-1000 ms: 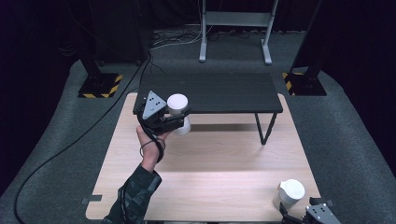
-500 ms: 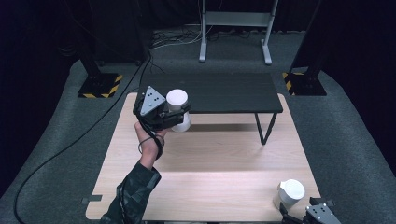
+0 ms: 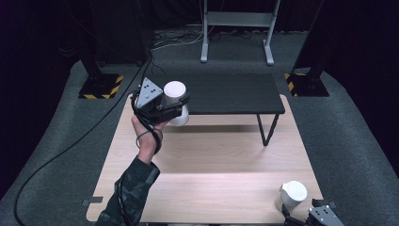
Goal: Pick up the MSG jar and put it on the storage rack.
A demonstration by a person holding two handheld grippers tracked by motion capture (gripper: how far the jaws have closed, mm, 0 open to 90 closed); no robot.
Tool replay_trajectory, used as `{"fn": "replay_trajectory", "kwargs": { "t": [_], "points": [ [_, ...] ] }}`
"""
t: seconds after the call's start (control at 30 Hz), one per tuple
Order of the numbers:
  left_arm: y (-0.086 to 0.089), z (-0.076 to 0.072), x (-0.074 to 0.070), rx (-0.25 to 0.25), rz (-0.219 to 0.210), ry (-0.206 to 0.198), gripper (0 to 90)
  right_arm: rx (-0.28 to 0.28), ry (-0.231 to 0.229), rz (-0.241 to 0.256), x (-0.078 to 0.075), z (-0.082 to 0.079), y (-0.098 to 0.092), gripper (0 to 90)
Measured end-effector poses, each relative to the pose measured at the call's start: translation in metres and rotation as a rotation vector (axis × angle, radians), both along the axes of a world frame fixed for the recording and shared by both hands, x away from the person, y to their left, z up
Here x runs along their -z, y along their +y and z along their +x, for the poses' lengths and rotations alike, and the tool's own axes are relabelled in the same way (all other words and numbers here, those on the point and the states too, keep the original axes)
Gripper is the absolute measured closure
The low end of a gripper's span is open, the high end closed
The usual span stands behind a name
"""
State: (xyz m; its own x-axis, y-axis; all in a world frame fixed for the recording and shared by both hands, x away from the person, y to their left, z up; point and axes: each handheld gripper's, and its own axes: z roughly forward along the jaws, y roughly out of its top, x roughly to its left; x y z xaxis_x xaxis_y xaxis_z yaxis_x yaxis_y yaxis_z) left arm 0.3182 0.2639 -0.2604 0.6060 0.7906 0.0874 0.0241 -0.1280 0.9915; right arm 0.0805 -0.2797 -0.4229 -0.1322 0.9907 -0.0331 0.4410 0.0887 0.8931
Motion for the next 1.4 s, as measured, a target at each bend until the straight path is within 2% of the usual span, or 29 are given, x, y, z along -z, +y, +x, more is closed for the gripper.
{"fn": "replay_trajectory", "kwargs": {
  "t": [0.37,0.83,1.2,1.4],
  "points": [
    [0.002,0.013,-0.012,-0.02,0.003,0.006,34.0,-0.011,0.002,0.007,0.0,0.001,-0.001,0.0],
    [0.003,0.034,-0.013,-0.053,-0.007,0.045,33.9,-0.012,0.003,0.006,0.0,0.0,-0.001,0.0],
    [0.001,0.048,-0.017,-0.085,0.001,0.069,33.9,-0.01,0.005,0.007,0.001,0.0,-0.001,0.0],
    [0.003,0.055,-0.015,-0.092,-0.003,0.096,33.9,-0.009,0.004,0.007,0.001,0.0,-0.001,0.0]
  ]
}}
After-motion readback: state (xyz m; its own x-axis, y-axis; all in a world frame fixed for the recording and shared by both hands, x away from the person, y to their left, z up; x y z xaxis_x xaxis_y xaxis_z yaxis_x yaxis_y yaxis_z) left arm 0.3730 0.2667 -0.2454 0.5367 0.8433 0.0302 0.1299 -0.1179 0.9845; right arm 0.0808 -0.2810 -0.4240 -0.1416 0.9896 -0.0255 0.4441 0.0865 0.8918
